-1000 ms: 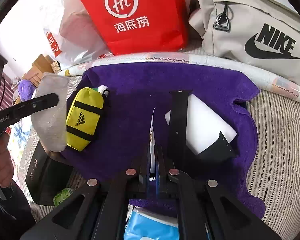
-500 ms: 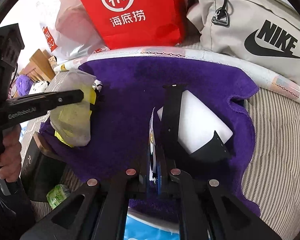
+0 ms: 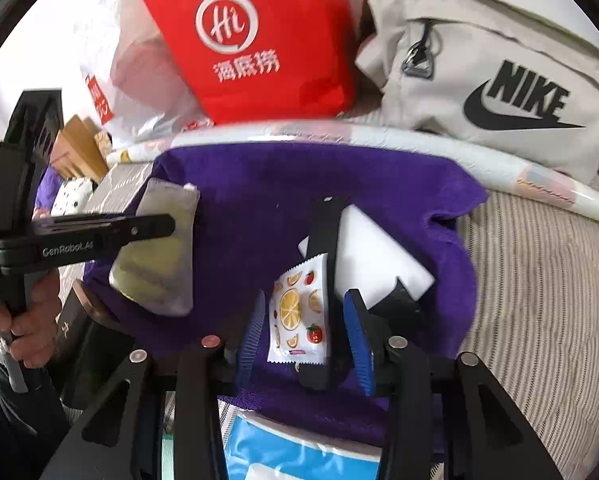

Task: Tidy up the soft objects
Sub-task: 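Lower the white mesh bag onto the towel and open both tools, then reach the right tool to the white glove while the left tool reaches the green tissue pack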

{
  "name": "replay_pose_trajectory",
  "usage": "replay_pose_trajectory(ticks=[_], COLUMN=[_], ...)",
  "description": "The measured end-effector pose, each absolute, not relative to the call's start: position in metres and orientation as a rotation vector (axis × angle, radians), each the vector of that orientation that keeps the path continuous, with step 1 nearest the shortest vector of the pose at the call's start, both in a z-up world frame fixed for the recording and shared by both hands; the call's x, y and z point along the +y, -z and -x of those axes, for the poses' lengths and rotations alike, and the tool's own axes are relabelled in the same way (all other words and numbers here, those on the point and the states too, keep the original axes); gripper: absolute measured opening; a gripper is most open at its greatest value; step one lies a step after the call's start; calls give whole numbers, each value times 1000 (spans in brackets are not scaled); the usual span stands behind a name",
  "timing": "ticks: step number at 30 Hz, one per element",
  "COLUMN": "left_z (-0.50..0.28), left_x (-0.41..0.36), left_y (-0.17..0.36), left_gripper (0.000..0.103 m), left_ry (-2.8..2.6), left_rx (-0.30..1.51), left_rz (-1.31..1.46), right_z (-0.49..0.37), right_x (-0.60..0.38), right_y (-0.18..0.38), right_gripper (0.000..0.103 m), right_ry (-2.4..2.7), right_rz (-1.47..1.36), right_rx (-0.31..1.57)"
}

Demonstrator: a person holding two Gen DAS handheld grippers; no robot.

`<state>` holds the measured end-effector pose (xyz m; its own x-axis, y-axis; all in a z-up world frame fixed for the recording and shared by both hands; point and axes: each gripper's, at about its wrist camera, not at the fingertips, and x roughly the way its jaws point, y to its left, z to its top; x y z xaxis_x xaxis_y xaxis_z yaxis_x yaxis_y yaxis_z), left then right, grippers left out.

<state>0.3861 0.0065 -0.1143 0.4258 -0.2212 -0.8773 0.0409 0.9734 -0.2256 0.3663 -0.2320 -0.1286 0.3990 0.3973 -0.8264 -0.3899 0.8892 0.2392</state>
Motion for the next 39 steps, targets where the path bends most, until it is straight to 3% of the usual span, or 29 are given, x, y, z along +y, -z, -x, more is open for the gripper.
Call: replay_pose_trajectory(ticks=[4,23,27,39], left_z=[-376,-271,-247,-180], left_x=[11,25,23,44], left_y=[100,45,46,61], left_gripper=[50,50,50,50], left_ry=[144,141,146,140], left_rx=[1082,982,972,953], left_rz=[165,186,193,211], right_z=[-362,-237,-206,-143], right_x=[-240,-252,-241,-181], right_y=[119,68,73,129], right_gripper=[46,55,62,62], right_ry=[-478,-491,-527,-644], right_rz=[-31,-60,-45,58], right_rx=[1024,916,918,1037])
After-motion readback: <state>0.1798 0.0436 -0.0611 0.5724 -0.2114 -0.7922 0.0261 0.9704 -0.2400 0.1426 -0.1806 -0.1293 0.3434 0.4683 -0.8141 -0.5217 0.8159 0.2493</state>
